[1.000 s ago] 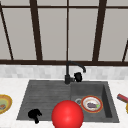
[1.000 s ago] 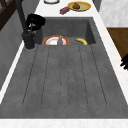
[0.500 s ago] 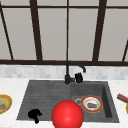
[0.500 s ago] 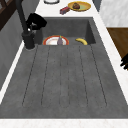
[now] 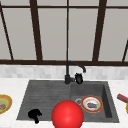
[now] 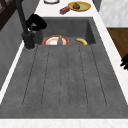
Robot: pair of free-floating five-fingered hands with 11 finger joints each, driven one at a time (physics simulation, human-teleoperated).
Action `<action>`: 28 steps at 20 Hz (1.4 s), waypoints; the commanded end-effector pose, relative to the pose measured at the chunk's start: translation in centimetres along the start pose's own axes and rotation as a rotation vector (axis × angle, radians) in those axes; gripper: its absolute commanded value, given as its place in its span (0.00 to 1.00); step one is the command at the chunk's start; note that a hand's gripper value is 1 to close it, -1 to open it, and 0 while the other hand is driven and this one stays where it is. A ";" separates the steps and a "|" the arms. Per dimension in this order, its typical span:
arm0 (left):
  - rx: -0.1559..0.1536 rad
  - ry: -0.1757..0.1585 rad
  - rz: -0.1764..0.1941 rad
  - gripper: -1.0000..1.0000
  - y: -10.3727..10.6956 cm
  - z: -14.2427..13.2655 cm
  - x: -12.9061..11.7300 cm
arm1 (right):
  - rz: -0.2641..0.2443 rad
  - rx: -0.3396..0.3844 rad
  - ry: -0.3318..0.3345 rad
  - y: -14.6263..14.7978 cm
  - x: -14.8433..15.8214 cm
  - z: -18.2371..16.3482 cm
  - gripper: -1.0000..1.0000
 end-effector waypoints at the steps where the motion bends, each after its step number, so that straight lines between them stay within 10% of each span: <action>1: 0.000 0.000 0.000 0.50 0.0 0.0 0.0 | 0.016 0.038 0.047 1.1 -1.4 2.4 1.00; 24: 0.000 0.000 0.000 0.50 0.0 0.0 0.0 | 0.025 -0.126 0.087 2.6 -1.1 3.2 1.00; 25: 0.000 0.000 0.000 0.50 0.0 0.0 0.0 | 0.020 -0.157 0.062 2.7 -0.1 2.9 0.00; 28: 0.000 0.000 0.000 0.50 0.0 0.0 0.0 | 0.014 -0.165 0.051 2.2 -0.6 1.8 0.00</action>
